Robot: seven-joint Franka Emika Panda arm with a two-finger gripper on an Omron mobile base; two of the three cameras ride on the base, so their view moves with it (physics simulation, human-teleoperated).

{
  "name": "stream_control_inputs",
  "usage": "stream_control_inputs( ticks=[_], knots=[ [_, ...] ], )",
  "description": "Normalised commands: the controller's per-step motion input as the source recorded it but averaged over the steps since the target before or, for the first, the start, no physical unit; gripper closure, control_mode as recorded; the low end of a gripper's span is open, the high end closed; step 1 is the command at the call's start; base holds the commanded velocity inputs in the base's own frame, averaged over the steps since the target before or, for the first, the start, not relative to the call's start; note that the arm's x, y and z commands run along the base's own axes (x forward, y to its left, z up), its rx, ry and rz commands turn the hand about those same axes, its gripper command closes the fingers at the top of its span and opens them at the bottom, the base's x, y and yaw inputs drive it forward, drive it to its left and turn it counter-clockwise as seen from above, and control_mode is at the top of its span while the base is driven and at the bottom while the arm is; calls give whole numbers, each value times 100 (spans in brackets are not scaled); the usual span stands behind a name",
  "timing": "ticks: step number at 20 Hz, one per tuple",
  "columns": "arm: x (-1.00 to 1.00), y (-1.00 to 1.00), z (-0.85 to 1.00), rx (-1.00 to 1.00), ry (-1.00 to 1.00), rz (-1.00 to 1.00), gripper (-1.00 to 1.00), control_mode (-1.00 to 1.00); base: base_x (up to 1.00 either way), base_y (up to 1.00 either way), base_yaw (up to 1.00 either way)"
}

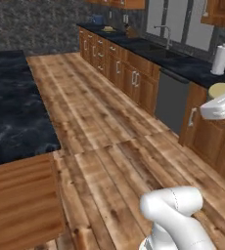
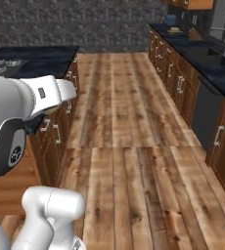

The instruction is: Retrieve the sausage and cheese from the fridge and place them on the cutting board on the counter.

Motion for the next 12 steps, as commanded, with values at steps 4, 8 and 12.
stream_control_inputs(
  ticks=[4,8,12],
  knots=[
    [0,0,0,0,0,0,100,100,100,70,0],
    [0,0,0,0,0,0,100,100,100,37,0],
    [0,0,0,0,0,0,100,100,100,-9,-1]
  ],
)
